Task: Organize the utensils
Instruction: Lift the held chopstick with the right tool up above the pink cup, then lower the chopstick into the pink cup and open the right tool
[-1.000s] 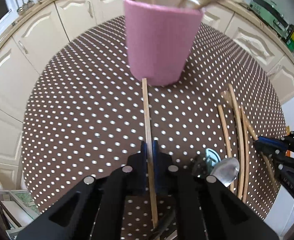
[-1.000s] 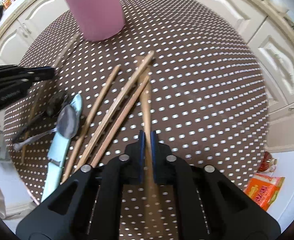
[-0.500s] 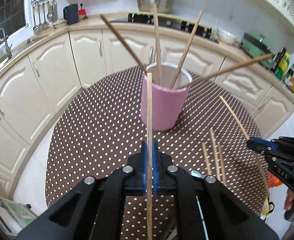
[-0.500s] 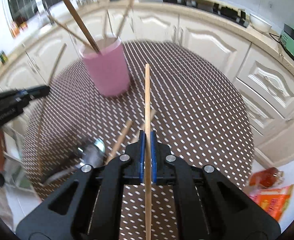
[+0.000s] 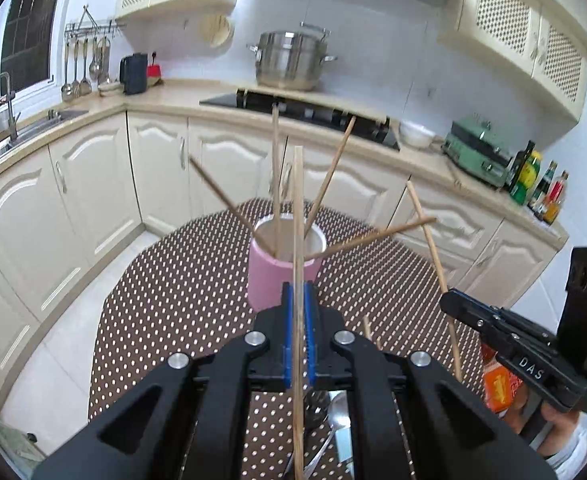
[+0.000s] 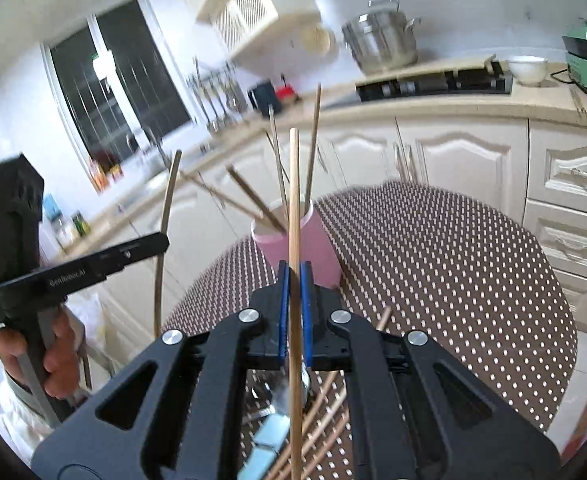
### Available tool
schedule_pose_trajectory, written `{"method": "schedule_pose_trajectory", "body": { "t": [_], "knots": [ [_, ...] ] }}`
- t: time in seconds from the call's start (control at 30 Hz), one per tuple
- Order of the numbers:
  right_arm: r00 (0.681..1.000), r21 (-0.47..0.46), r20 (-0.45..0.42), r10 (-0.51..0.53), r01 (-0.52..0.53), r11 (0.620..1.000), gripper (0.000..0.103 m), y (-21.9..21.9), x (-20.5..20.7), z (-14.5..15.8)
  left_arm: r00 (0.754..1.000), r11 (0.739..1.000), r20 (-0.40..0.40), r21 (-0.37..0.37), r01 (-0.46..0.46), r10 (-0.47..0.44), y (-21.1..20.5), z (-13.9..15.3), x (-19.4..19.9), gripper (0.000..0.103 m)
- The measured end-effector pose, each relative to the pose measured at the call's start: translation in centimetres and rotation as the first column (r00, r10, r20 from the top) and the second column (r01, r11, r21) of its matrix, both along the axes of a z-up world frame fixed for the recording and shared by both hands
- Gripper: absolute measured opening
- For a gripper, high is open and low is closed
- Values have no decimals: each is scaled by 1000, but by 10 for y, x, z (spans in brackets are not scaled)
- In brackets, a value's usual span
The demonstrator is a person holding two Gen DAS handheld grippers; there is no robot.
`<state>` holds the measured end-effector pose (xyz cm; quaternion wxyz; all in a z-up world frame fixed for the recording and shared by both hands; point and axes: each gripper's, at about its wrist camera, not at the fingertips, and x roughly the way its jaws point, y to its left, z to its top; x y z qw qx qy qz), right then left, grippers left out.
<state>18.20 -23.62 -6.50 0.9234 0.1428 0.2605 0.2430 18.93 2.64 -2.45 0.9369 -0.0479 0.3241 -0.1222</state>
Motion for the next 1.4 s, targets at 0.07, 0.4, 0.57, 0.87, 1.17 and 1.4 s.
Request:
{"method": "schedule_pose_trajectory", "body": {
  "t": [0.07,0.4,0.57,0.87,1.17,1.4],
  "knots": [
    [999,26,37,-21,20,999,6,-2,0,5,1000,1000,22,-17,4,-4,-1,8,1,5],
    [967,130,224,-122,94,987,6,-11,27,23,979,996,202,-84,1,16,-10,39,12,5],
    [939,124,314,-141,107,987,6,1,48,28,951,996,308,-93,-7,35,-17,47,23,5],
    [923,107,368,-109,74,991,6,28,111,25,897,995,433,-84,-57,88,-25,53,58,5],
    [901,167,425,-80,9,986,6,34,138,21,858,991,499,-108,-77,121,-26,48,83,5],
    [894,192,447,-20,-74,979,6,41,146,14,830,990,541,-101,-101,139,-28,40,92,5]
  ]
}}
